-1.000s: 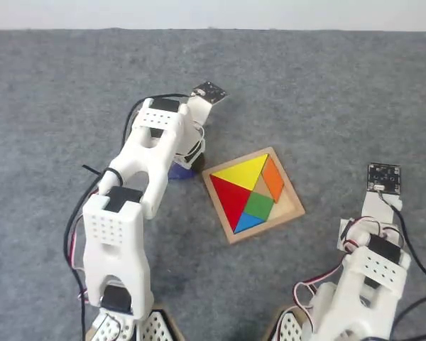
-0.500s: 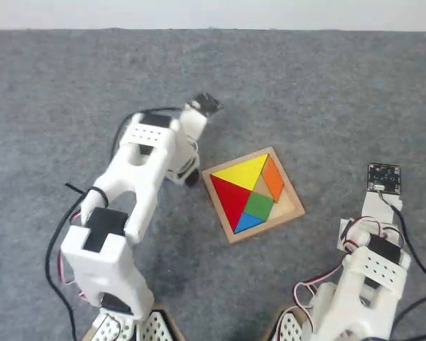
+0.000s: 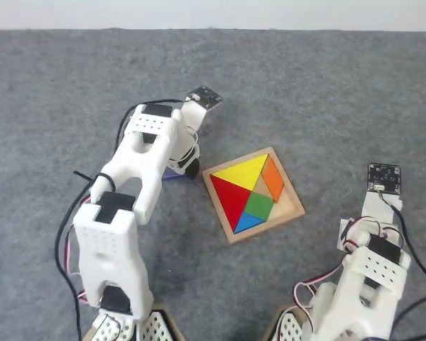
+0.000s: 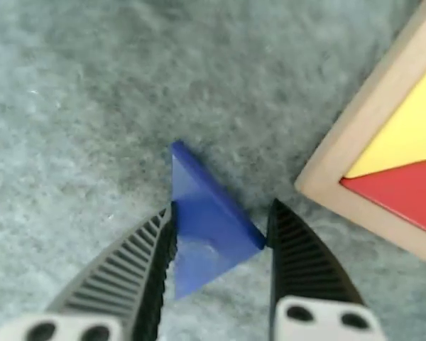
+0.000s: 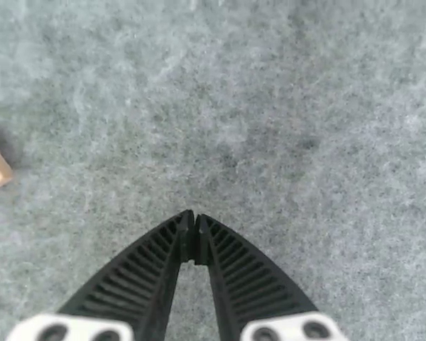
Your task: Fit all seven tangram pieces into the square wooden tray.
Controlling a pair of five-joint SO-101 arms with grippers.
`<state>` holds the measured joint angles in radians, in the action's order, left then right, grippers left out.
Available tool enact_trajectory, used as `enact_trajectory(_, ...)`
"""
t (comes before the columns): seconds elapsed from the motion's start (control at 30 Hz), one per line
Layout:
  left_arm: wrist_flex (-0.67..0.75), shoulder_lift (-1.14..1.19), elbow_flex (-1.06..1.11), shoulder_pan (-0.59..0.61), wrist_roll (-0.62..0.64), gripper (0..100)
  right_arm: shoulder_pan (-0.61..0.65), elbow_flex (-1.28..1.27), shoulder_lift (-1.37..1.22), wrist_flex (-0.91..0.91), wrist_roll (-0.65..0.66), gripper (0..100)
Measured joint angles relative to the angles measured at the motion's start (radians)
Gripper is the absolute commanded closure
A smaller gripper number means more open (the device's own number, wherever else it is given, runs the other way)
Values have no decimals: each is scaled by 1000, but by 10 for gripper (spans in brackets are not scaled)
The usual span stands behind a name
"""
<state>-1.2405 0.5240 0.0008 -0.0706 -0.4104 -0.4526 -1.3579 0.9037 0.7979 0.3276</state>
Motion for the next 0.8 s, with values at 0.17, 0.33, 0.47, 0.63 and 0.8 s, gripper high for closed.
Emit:
enact_trajectory(0.17, -8, 2, -8, 2, -12, 868, 0, 0, 0, 0, 0, 990)
enact_trajectory(0.33, -18, -14, -18, 26, -18, 943, 0, 0, 0, 0, 0, 990)
enact_trajectory(0.47, -9, -17, -8, 60, -60, 976, 0, 0, 0, 0, 0, 990)
enact_trajectory(0.63, -18, -26, -8, 74, -74, 964, 0, 0, 0, 0, 0, 990)
enact_trajectory(0.8, -17, -26, -8, 81, -80, 859, 0, 0, 0, 0, 0, 990)
